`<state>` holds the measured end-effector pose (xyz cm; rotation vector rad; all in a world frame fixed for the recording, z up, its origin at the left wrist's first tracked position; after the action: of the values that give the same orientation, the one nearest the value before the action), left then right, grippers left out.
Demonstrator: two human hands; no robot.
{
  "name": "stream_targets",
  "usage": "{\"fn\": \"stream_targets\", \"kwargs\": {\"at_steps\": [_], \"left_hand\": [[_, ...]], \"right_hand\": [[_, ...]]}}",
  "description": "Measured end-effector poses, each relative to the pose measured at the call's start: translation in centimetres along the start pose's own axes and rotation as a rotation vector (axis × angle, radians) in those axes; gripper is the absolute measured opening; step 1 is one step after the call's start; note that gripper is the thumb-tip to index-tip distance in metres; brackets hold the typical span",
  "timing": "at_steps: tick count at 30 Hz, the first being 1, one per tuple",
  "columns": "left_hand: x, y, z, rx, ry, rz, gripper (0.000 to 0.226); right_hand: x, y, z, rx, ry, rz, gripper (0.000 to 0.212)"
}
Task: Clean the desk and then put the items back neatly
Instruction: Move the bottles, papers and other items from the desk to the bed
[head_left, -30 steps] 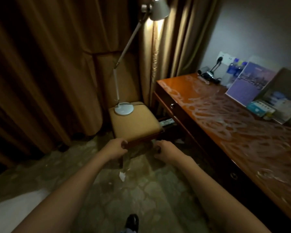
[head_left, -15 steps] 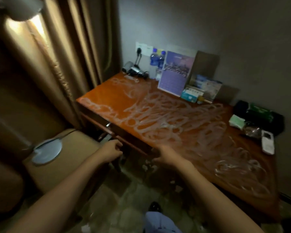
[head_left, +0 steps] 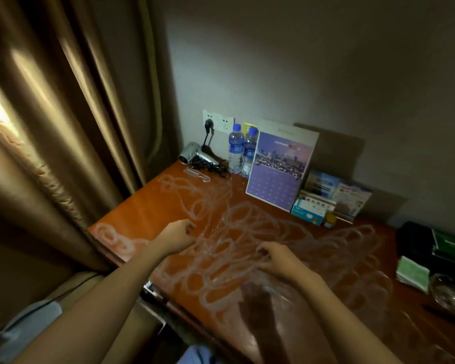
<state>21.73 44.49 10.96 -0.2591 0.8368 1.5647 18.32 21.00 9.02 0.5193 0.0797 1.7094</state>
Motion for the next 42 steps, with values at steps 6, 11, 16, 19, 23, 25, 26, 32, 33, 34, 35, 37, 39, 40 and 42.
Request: {"fn": "stream_targets", "kwargs": {"at_steps": [6, 11, 16, 19, 23, 25, 26, 32, 33, 34, 35, 37, 39, 40, 42], "left_hand": [[2.1, -11.3, 3.2, -0.019, 0.011, 0.013, 0.042], [3.1, -22.0, 6.7, 0.005, -0.007, -0.032, 0.044], [4.7, -32.1, 8.9, 0.056, -0.097, -0.02, 0.068], [4.6, -37.2, 8.7, 0.125, -0.155, -0.08, 0.078], [4.4, -42.0, 7.2, 0.197, -0.205, -0.193, 0.075], [5.0, -43.4, 6.6, 0.202, -0.157, -0.218, 0.072], [5.0, -43.9, 6.6, 0.178, -0.13, -0.25, 0.069], [7.8, -45.4, 8.6, -0.002, 0.085, -0.356, 0.038], [8.6, -45.6, 8.6, -0.006, 0.056, -0.341, 0.037], [9.4, -45.8, 8.5, 0.011, 0.019, -0.322, 0.039], [10.1, -46.0, 8.2, 0.032, -0.011, -0.309, 0.043], [10.9, -46.3, 7.9, 0.057, -0.046, -0.301, 0.05], [11.1, -46.4, 8.0, 0.055, -0.07, -0.309, 0.054], [11.1, -46.5, 8.0, 0.057, -0.09, -0.31, 0.056], [11.2, -46.6, 8.0, 0.059, -0.119, -0.296, 0.057]], "right_hand": [[-1.1, -8.3, -1.4, 0.107, -0.113, -0.134, 0.044], [1.2, -17.8, 1.2, 0.109, -0.146, -0.228, 0.052], [5.1, -29.7, 4.1, 0.058, -0.2, -0.19, 0.065], [5.3, -36.4, 4.6, 0.039, -0.196, -0.258, 0.071], [6.3, -42.5, 5.3, 0.003, -0.179, -0.217, 0.081], [7.3, -45.2, 5.4, 0.028, -0.123, -0.162, 0.083], [7.6, -46.5, 5.4, 0.038, -0.098, -0.142, 0.084], [7.2, -52.0, 4.9, -0.026, -0.143, -0.156, 0.098], [6.9, -52.6, 4.7, -0.032, -0.16, -0.177, 0.101], [6.7, -53.1, 4.4, -0.033, -0.177, -0.194, 0.104], [6.4, -53.5, 4.0, -0.027, -0.193, -0.208, 0.106], [6.1, -54.1, 2.9, 0.009, -0.208, -0.223, 0.108], [6.0, -54.5, 2.2, 0.016, -0.161, -0.226, 0.106], [6.0, -54.8, 2.2, -0.001, -0.111, -0.227, 0.103], [6.2, -55.2, 2.4, -0.039, 0.016, -0.238, 0.098]]}}
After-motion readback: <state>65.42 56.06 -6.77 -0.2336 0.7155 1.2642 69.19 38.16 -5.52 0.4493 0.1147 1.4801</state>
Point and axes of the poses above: each hand's wrist, its own y-axis away from the middle knuckle, its own z-axis out of the back of the hand, x = y × z, the point moved 9 cm from there along -y, towards the middle knuckle, and after that the axes turned 14 degrees about y, right-handed, at the moved point
